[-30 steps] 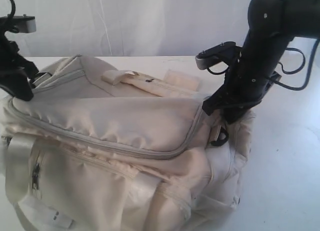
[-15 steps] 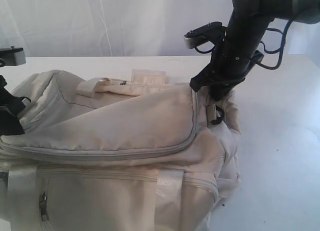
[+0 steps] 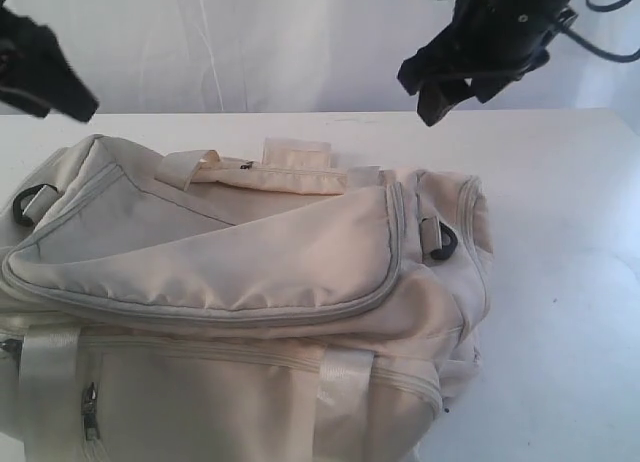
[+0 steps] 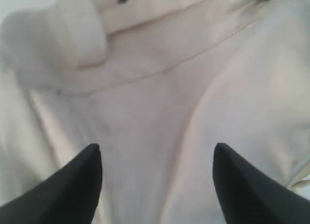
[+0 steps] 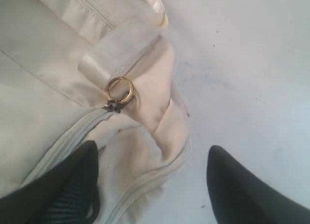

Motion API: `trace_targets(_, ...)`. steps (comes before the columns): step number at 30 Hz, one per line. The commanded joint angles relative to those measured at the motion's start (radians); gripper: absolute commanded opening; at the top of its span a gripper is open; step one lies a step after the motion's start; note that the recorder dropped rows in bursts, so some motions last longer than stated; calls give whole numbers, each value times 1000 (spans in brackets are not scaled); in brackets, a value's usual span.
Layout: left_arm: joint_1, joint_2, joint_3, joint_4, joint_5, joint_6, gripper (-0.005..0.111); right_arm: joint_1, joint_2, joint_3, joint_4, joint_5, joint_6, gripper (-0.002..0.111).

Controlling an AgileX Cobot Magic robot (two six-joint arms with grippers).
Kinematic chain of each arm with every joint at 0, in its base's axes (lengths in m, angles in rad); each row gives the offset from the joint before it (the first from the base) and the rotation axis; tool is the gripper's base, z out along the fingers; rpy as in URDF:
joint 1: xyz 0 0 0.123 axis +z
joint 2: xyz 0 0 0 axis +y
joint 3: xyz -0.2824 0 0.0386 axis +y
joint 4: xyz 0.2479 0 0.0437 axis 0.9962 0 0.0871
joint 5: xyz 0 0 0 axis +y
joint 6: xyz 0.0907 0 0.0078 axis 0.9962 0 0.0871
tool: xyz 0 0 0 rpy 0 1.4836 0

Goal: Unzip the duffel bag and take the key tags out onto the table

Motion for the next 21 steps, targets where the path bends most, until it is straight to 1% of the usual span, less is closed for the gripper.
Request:
trace_targets(1, -76, 135, -103, -170, 91, 65, 67, -9, -74, -1, 24, 51, 33, 61)
trace_targets(5, -185, 332, -217, -202, 91, 36, 67, -9, -140, 78, 94, 51, 30, 57)
trace_targets(9, -281, 523, -363, -225, 91, 0, 67, -9, -212, 153, 97, 51, 20, 54)
trace_targets(11, -306, 599, -441, -225, 89, -13, 67, -9, -250, 199, 95, 51, 20, 54)
trace_targets(15, -345, 720, -562, -234, 31, -39, 67, -9, -332, 297, 96, 51, 20, 54)
trace_targets(21, -383, 816, -666, -244, -25, -39, 67, -9, -408, 408, 96, 36, 20, 54)
